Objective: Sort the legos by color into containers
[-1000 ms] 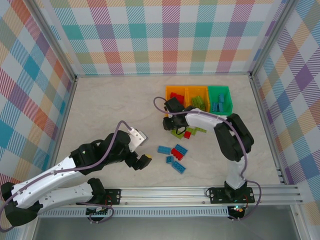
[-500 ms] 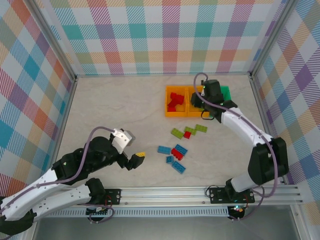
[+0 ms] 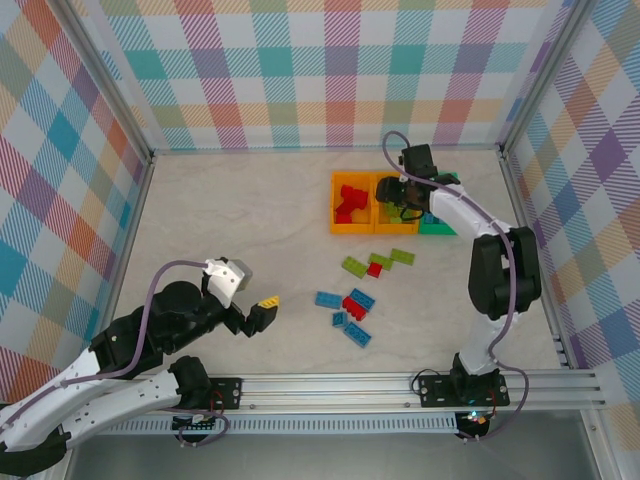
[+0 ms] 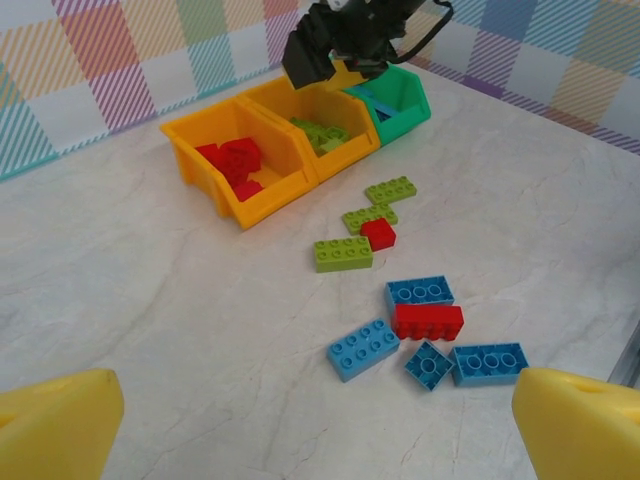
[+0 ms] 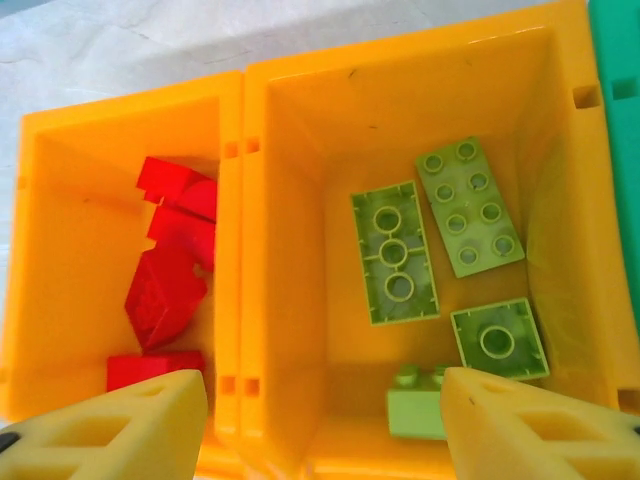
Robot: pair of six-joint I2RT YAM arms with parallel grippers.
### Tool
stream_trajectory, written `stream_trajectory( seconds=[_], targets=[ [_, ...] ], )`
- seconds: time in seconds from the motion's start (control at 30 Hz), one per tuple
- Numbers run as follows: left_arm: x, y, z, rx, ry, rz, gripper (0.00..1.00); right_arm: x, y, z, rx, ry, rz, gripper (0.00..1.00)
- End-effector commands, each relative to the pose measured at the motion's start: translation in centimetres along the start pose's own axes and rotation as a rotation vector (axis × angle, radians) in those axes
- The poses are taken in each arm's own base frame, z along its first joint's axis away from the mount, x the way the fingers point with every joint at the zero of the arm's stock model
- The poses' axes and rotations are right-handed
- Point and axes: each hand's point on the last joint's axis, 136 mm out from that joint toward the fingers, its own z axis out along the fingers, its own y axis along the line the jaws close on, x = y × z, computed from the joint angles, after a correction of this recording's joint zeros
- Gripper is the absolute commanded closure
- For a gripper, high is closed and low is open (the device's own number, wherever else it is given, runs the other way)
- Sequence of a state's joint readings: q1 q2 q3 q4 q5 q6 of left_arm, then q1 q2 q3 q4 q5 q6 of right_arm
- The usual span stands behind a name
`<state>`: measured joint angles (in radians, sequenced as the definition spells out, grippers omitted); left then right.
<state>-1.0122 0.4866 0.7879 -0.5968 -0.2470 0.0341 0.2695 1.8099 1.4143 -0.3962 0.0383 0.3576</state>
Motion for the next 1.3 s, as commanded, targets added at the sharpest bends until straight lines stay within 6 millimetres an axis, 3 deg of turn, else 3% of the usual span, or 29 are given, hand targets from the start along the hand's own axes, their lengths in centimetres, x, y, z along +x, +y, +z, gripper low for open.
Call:
stream_trajectory(
  seconds=[0.0, 0.2, 0.37, 0.43, 0.53, 0.83, 1.03, 1.27],
  targets=[
    [0.1, 0.3, 0.1, -0.025, -0.008, -0.004, 0.0, 0.1, 2.2, -4.8, -0.115, -0.049, -0.01, 0.35],
    [0.0, 0.0, 0.3, -0.006, -0.015, 0.0, 0.0, 5.1, 4.2, -9.3, -0.227, -0.064, -0.076, 0.32],
    [0.0, -0.6, 0.5, 0.024, -0.015, 0.013, 0.0, 11.3, 7.7, -10.0, -0.234, 0.029, -0.346, 0.29],
    [0.0, -1.0, 0.6, 0.044, -0.011, 0.02, 0.0, 13.8, 8.6, -9.1, -0.193, 0.1, -0.499, 0.27],
    [0.2, -1.9, 0.8, 0.094, 0.0, 0.031, 0.0, 16.0, 8.9, -7.0, -0.148, 0.202, -0.625, 0.25],
    [2.0, -4.8, 2.5, 0.232, 0.146, 0.064, 0.0, 19.4, 7.2, 0.6, -0.007, 0.473, -0.8, 0.19],
    [2.4, -4.8, 3.0, 0.222, 0.179, 0.062, 0.0, 20.7, 7.1, 2.8, -0.008, 0.517, -0.799, 0.32],
    [2.4, -4.4, 3.0, 0.204, 0.163, 0.06, 0.0, 21.3, 6.8, 2.7, -0.021, 0.505, -0.769, 0.67]
  ],
)
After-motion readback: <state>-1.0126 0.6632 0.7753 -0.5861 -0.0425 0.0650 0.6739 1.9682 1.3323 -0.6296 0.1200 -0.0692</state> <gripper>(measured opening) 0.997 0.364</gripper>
